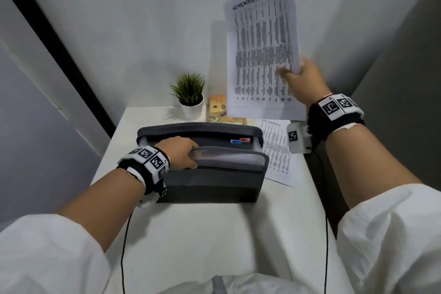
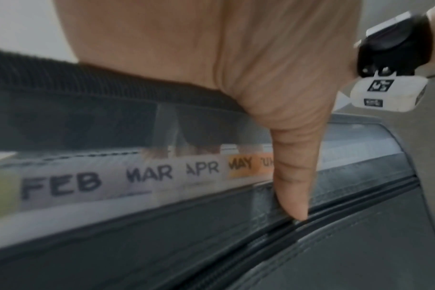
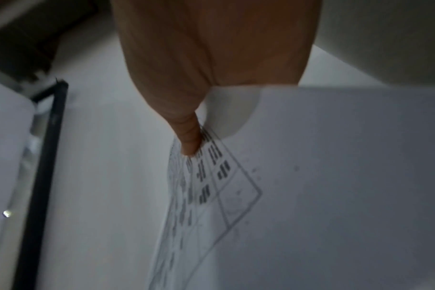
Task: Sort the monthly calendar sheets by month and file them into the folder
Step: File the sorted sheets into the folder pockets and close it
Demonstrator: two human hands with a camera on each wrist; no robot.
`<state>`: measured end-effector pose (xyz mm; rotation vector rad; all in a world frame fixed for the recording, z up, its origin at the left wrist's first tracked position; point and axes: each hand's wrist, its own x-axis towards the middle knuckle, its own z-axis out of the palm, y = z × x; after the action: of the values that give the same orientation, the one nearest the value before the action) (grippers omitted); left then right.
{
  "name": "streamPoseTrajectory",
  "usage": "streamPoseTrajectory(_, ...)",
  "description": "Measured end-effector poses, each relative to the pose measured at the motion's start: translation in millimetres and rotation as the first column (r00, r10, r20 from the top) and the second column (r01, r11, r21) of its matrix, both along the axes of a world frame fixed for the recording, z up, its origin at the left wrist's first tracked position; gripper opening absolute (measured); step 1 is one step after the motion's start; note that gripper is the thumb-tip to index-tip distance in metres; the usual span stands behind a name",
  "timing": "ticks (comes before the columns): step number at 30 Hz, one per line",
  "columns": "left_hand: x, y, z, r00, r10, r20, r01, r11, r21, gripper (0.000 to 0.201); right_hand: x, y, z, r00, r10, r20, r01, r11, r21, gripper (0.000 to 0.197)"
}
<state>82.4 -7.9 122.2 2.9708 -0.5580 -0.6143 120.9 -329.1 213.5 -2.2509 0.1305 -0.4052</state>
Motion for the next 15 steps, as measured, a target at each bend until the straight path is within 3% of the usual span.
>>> streamPoseTrajectory(4,-0.8,-1.3,1.9,1.0,0.012,-0.028,-0.012,1.0,-0.026,0.028,-8.9,31.9,17.2,0.98,0.198,-0.004,-0.198,0.979,0.046,0.036)
streamPoseTrajectory(8,-2.3,-1.9,3.9,0.999,0.002,-0.054,-0.003,1.0,-0.028,0.019,-12.7,60.0,7.2,0.923,0.366,-0.12,-0.368,0.93,0.007,0.017)
streamPoseTrajectory(10,-3.5,-1.1,4.8,0.997,-0.021,-0.069,0.018,0.999,-0.045,0.02,-12.3,71.3,0.1,0.896,0.405,-0.184,-0.423,0.903,-0.074,0.009)
streamPoseTrajectory(15,-8.2,2.6,4.5,0.997,-0.03,-0.071,0.025,0.997,-0.072,0.018,-3.1,85.4,0.1,0.886,0.401,-0.232,-0.448,0.871,-0.203,0.016)
